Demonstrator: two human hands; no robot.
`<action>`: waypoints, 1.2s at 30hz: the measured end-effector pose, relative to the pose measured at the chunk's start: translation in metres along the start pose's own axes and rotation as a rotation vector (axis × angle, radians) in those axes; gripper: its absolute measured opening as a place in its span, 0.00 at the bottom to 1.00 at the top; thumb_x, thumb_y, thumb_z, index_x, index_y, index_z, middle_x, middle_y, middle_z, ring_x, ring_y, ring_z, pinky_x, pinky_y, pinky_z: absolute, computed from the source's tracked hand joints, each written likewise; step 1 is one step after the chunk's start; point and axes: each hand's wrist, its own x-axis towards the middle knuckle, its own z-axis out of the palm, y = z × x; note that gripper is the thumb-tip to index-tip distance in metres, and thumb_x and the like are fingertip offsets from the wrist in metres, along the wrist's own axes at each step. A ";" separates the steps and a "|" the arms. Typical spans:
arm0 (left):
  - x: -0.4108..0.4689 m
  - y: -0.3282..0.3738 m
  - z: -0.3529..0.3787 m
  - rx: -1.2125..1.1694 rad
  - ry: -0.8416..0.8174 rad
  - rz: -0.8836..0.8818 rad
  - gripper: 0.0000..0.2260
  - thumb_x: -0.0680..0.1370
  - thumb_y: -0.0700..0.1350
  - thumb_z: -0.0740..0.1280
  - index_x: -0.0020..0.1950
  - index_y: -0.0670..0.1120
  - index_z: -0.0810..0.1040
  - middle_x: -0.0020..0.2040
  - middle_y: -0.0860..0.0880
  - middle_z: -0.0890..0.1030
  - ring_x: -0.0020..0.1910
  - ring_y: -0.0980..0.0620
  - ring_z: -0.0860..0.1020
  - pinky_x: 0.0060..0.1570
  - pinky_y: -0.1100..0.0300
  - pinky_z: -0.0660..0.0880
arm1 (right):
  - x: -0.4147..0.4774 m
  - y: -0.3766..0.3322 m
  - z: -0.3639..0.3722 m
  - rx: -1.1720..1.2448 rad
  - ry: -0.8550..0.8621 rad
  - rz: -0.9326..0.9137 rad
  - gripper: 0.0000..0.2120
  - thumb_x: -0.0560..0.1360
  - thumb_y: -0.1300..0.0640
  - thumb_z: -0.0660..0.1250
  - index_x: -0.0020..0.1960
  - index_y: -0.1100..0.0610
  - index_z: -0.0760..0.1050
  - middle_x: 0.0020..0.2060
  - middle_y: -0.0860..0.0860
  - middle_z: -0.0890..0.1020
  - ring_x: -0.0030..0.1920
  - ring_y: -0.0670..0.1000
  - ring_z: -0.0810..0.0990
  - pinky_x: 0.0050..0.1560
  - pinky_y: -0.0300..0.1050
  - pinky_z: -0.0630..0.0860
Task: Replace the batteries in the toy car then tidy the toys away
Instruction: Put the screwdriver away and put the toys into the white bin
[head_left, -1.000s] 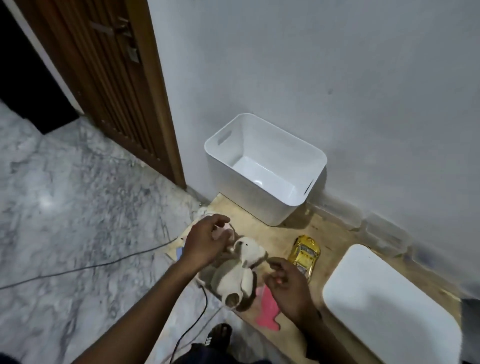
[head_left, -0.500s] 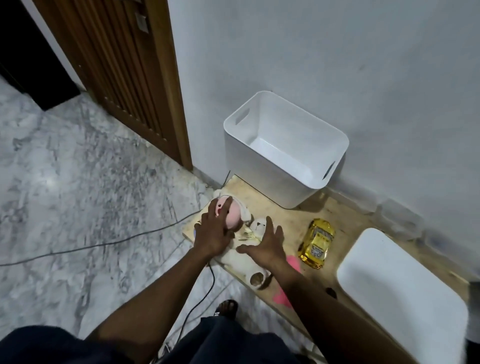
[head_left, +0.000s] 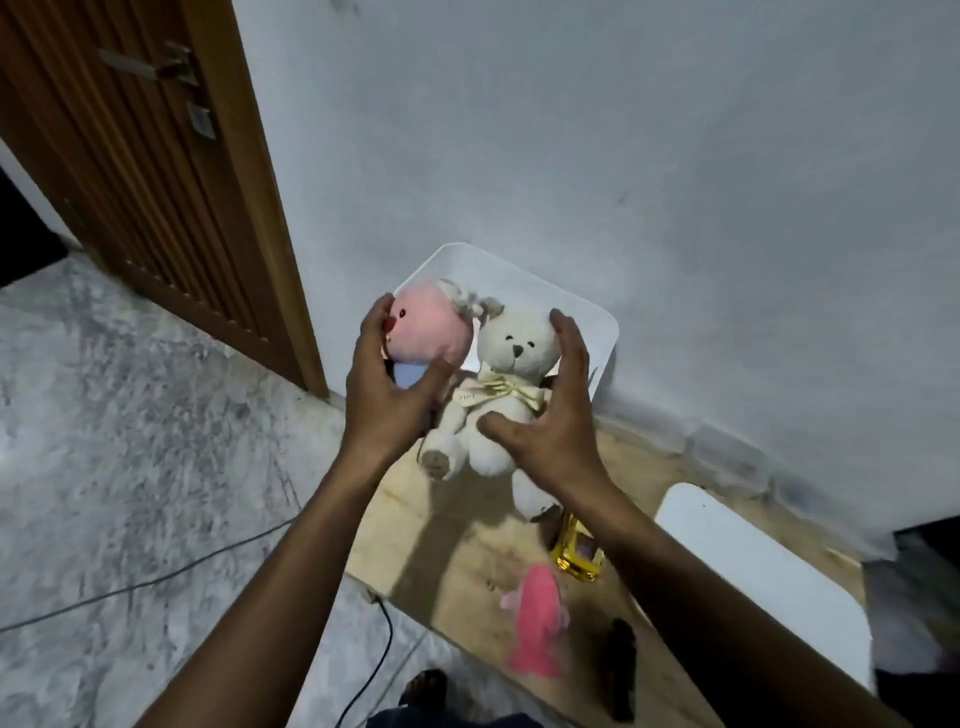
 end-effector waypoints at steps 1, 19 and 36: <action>0.016 0.014 0.007 0.013 -0.041 0.002 0.37 0.73 0.52 0.76 0.77 0.57 0.62 0.74 0.55 0.68 0.69 0.53 0.70 0.64 0.53 0.75 | 0.019 0.002 -0.005 0.037 0.037 0.008 0.52 0.58 0.53 0.77 0.76 0.41 0.54 0.76 0.45 0.59 0.73 0.47 0.66 0.66 0.40 0.72; 0.141 -0.036 0.088 0.339 -0.494 -0.307 0.21 0.75 0.47 0.73 0.68 0.51 0.77 0.62 0.46 0.80 0.54 0.48 0.80 0.46 0.58 0.78 | 0.119 0.102 -0.020 0.088 -0.109 0.778 0.39 0.70 0.66 0.71 0.76 0.50 0.59 0.46 0.54 0.79 0.26 0.49 0.75 0.26 0.39 0.68; 0.004 -0.052 0.112 0.393 -0.226 0.598 0.06 0.73 0.37 0.68 0.47 0.44 0.83 0.44 0.48 0.83 0.45 0.47 0.79 0.47 0.52 0.74 | 0.031 0.082 -0.037 -0.123 0.348 0.101 0.13 0.71 0.67 0.68 0.51 0.53 0.81 0.44 0.47 0.83 0.40 0.45 0.79 0.43 0.36 0.75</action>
